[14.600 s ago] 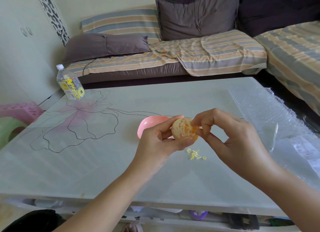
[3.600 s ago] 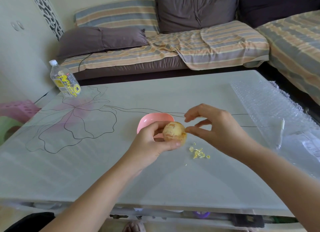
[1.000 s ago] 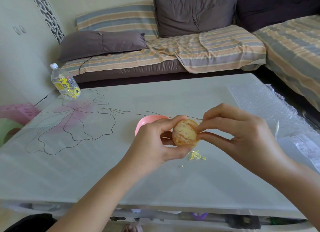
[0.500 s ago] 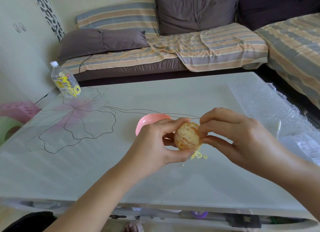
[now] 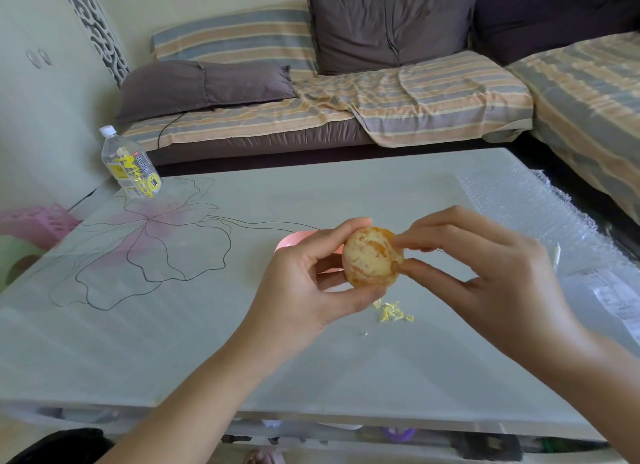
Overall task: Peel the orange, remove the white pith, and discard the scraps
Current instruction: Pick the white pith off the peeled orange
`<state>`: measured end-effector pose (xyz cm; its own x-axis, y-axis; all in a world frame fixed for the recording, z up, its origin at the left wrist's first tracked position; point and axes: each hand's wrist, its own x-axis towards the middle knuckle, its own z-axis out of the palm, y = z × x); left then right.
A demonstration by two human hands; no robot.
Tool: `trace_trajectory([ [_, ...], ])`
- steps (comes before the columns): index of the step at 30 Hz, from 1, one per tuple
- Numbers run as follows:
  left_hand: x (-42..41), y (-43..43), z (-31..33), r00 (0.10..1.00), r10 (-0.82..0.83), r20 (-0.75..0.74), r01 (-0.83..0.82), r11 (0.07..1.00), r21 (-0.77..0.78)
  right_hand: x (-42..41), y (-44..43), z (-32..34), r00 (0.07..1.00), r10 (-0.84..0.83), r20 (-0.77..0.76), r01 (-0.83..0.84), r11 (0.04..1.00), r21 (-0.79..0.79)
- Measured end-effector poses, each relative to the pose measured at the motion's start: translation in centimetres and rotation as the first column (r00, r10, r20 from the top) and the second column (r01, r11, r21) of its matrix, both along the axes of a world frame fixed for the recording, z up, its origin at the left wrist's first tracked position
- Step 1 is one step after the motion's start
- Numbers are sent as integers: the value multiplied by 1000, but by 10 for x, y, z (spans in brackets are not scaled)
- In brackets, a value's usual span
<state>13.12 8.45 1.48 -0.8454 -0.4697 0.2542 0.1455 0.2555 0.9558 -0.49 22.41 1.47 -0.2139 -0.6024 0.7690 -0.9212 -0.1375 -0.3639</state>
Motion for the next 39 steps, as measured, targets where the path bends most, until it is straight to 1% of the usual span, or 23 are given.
trace_trajectory([
  [3, 0, -1, -2, 1000, 8, -12, -9, 1000, -29, 0, -1, 0, 999, -4, -33, 3, 1000, -15],
  [7, 1, -1, -1, 1000, 16, 18, -14, 996, -85, -1, -1, 2, 996, -6, -91, 4, 1000, -24],
  [10, 1, 0, 0, 1000, 25, 19, -23, 995, -96, -1, 0, 2, 990, -31, -136, 25, 999, -46],
  [14, 1, 1, 0, 1000, 23, 14, -22, 995, -101, -3, 1, 1, 990, -22, -137, 12, 997, -73],
  [17, 1, 0, 2, 1000, 20, 4, -20, 995, -95, -3, 0, 0, 984, -24, -174, 12, 998, -65],
  [23, 0, 0, 1, 999, 34, -6, -35, 996, -76, 1, -2, 0, 993, -33, -115, 21, 995, -100],
  [27, 0, 0, 1, 998, 62, -8, -62, 996, -65, 3, -5, -1, 980, 14, -199, -37, 993, -112],
  [31, 2, 1, 2, 995, 101, 16, -99, 988, -119, 4, -7, -1, 984, 22, -176, -43, 993, -111],
  [34, 3, 2, 3, 992, 124, 35, -116, 979, -165, 4, -7, 0, 986, 28, -167, -43, 996, -82],
  [39, 5, 0, 2, 992, 117, 46, -108, 980, -166, 5, -8, 0, 983, 54, -174, -64, 997, -52],
])
